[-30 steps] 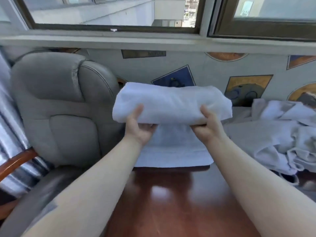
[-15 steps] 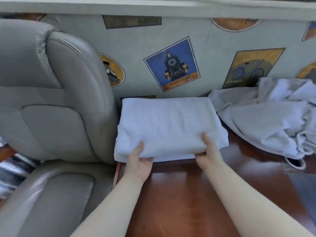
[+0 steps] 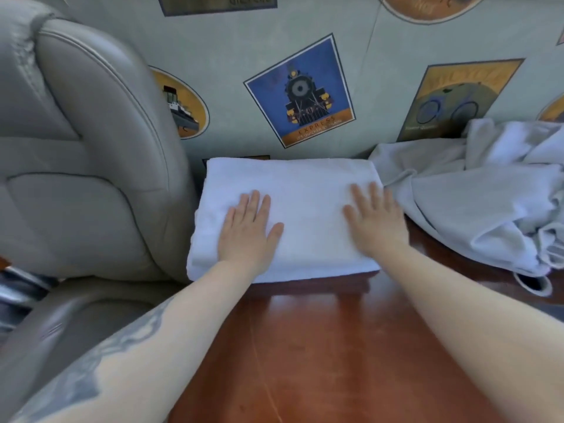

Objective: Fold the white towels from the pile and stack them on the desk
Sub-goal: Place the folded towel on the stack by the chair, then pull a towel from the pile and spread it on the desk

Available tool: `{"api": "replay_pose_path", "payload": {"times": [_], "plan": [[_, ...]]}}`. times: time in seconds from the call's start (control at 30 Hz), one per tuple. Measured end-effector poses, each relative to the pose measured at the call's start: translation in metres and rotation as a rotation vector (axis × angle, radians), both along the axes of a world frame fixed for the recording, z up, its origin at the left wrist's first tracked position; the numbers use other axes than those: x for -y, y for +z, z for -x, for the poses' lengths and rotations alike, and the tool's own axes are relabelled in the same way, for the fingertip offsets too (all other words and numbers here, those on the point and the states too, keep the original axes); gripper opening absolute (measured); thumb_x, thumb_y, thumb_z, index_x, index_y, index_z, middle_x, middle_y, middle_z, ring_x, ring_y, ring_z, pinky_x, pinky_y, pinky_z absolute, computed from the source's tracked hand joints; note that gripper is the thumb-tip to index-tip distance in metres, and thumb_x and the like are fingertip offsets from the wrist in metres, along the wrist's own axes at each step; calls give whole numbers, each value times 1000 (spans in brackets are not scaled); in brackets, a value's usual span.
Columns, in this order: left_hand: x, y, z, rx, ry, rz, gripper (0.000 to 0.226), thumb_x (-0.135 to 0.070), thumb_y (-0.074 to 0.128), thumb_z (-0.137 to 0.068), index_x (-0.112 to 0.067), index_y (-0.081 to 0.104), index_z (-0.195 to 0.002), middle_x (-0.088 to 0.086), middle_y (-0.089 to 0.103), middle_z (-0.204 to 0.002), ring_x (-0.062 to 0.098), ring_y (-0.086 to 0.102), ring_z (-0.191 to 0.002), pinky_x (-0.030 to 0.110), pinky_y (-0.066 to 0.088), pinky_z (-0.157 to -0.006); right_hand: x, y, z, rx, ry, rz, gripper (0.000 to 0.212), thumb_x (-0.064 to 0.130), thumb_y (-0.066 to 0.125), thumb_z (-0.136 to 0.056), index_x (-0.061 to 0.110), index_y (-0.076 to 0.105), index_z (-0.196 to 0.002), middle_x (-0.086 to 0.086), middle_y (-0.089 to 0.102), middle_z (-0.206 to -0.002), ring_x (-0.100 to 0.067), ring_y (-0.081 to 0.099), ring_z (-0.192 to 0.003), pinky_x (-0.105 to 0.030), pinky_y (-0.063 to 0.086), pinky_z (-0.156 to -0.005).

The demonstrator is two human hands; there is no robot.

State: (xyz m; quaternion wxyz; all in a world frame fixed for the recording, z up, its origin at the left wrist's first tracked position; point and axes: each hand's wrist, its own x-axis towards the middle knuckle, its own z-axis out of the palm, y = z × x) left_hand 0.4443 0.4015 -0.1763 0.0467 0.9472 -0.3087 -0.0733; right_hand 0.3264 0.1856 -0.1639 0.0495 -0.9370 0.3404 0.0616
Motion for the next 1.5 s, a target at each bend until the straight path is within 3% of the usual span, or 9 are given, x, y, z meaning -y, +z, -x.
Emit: {"api": "replay_pose_path", "payload": {"times": [0.13,0.23,0.33,0.47,0.63,0.97,1.07,1.3,1.5], "plan": [[57,27,-43,140,17,133,60,-38,26,-104,-21,5,-157,-2,-2,-165,20,-7,-151,42,-4,-120,-10,20,-68,204,145,216,60,38,29,-103,26,4,-157,-5,3,-164,-28,-1,-150,-47,-2,-116],[81,20,-59,73,-171,-184,66,-35,32,-102,-20,-2,-157,0,-5,-165,25,-9,-151,50,-5,-119,-47,9,-117,75,491,-32,63,30,37,-101,30,6,-157,2,6,-164,-22,4,-150,-45,4,-118],[56,12,-99,14,-77,-261,55,-38,17,-103,-20,16,-155,7,11,-162,32,8,-149,57,5,-118,14,0,-104,-117,315,38,58,53,18,-101,31,17,-155,5,13,-163,-23,10,-150,-49,5,-120],[51,37,-147,27,133,-224,58,-41,20,-100,-19,22,-154,9,23,-160,32,18,-147,59,5,-118,63,30,-117,-48,60,125,49,39,27,-100,25,32,-146,-10,27,-156,-33,19,-144,-59,11,-114],[51,-2,-75,-14,23,-61,57,-51,12,-102,-35,5,-156,-7,-3,-165,20,-4,-151,55,-4,-118,-47,-14,-95,110,413,-82,60,55,17,-100,36,7,-156,7,0,-164,-14,-5,-151,-44,-7,-120],[-14,-8,-70,170,95,-133,62,-43,-2,-99,-22,0,-157,-3,-2,-165,18,-8,-151,45,-8,-120,-1,-10,-41,52,6,80,65,55,10,-99,28,-4,-156,1,-12,-164,-17,-15,-150,-45,-12,-120],[-30,-10,-25,269,-7,-68,67,-42,-12,-96,-18,3,-157,-1,3,-165,19,-3,-152,45,-4,-120,-41,-14,-26,147,158,11,62,54,14,-99,37,-7,-154,8,-16,-162,-16,-19,-149,-44,-20,-115],[-98,-10,59,100,220,-32,68,-45,24,-102,-14,-4,-156,7,-4,-165,24,4,-151,41,13,-120,-7,-6,115,-101,-303,-122,60,49,13,-103,27,0,-157,-1,-1,-165,-20,-1,-151,-48,9,-120],[-26,16,171,-130,-37,-65,73,-38,38,-99,-20,-2,-157,-2,-12,-164,20,-14,-151,39,-3,-121,-65,9,195,-163,-97,-212,58,48,22,-104,28,10,-157,0,1,-165,-17,0,-151,-44,8,-120]]}}
